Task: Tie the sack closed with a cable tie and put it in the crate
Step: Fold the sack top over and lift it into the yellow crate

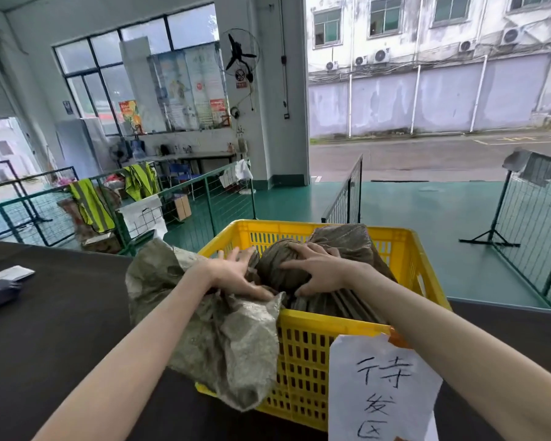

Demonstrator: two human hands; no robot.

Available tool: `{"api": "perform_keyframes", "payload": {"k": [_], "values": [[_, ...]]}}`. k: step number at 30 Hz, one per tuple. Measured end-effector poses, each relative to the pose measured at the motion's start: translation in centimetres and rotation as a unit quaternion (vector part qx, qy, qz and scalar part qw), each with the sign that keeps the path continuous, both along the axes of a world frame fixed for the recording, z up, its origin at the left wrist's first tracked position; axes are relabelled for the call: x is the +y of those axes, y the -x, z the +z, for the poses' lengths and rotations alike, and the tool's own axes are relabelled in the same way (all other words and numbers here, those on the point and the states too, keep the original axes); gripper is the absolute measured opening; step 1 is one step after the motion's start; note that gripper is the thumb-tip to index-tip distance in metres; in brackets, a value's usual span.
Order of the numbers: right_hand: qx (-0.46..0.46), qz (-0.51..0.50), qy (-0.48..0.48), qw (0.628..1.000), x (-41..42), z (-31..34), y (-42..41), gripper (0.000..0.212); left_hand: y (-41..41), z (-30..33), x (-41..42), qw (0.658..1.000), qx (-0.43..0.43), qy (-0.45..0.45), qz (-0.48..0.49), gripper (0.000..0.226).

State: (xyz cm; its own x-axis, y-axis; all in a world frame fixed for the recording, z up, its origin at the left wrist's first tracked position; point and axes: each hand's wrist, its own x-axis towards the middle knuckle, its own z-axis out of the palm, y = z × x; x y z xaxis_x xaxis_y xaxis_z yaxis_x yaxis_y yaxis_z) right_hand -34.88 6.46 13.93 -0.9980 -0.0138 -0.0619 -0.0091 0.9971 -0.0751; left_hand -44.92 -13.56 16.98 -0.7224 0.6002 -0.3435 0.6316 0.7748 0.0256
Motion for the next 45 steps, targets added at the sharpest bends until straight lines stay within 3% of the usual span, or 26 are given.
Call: {"api": "perform_keyframes", "payload": {"k": [3, 6, 9, 15, 19, 22, 26, 27, 28, 31, 35, 37, 40, 43, 45], "values": [[0.025, 0.004, -0.074, 0.997, -0.2, -1.1, -0.5, 0.05, -0.6, -1.0, -2.6, 0.996, 0.042, 0.057, 0.046, 0.126], [0.052, 0.006, -0.085, 0.995, 0.0, -1.4, -1.7, 0.039, -0.3, -2.0, -4.3, 0.995, 0.032, 0.033, 0.088, 0.127], [0.057, 0.008, -0.075, 0.996, 0.3, -1.4, -2.8, 0.034, -0.5, -1.6, -4.8, 0.997, 0.043, 0.02, 0.062, 0.116], [0.061, 0.013, -0.056, 0.996, 1.2, -1.4, -4.7, 0.03, -0.6, 2.6, -4.0, 1.0, 0.0, 0.017, 0.011, 0.064], [0.063, -0.007, -0.015, 0.998, 1.3, -0.7, -5.6, 0.033, 0.0, 5.5, -2.0, 0.992, 0.035, -0.119, -0.006, 0.039], [0.074, -0.041, 0.012, 0.996, 1.5, -0.6, -5.9, 0.039, 0.7, 4.6, 0.2, 0.946, 0.108, -0.303, 0.042, 0.03], [0.074, -0.068, 0.023, 0.995, 1.5, -1.1, -6.0, 0.044, 0.1, 0.0, 2.0, 0.796, 0.129, -0.575, 0.138, 0.008], [0.071, -0.072, 0.018, 0.995, 1.4, -1.3, -6.0, 0.044, -0.1, -1.4, 2.2, 0.784, 0.137, -0.593, 0.122, 0.008], [0.069, -0.075, 0.011, 0.995, 1.2, -1.4, -6.0, 0.043, -0.3, -2.6, 2.2, 0.794, 0.15, -0.581, 0.099, 0.011], [0.065, -0.075, -0.005, 0.995, 0.9, -1.6, -5.9, 0.043, 0.9, -4.9, 2.2, 0.902, 0.147, -0.404, 0.04, 0.028], [0.058, -0.076, -0.002, 0.995, 0.7, -1.4, -5.5, 0.043, 4.1, -5.1, 0.4, 0.989, -0.031, -0.13, 0.072, 0.047], [0.058, -0.073, 0.004, 0.996, 0.6, -1.5, -5.2, 0.042, 4.9, -4.7, -0.8, 0.992, -0.065, 0.021, 0.109, 0.075], [0.056, -0.068, 0.007, 0.996, 0.3, -1.7, -4.8, 0.04, 5.4, -4.2, -1.4, 0.972, -0.146, 0.054, 0.174, 0.093], [0.049, -0.066, 0.006, 0.997, 0.1, -1.7, -4.6, 0.04, 4.4, -3.8, -1.1, 0.982, -0.117, 0.063, 0.137, 0.072], [0.044, -0.065, 0.01, 0.997, 0.5, -1.6, -4.7, 0.041, 3.5, -3.2, -0.5, 0.998, 0.006, 0.025, 0.056, 0.039]]}}
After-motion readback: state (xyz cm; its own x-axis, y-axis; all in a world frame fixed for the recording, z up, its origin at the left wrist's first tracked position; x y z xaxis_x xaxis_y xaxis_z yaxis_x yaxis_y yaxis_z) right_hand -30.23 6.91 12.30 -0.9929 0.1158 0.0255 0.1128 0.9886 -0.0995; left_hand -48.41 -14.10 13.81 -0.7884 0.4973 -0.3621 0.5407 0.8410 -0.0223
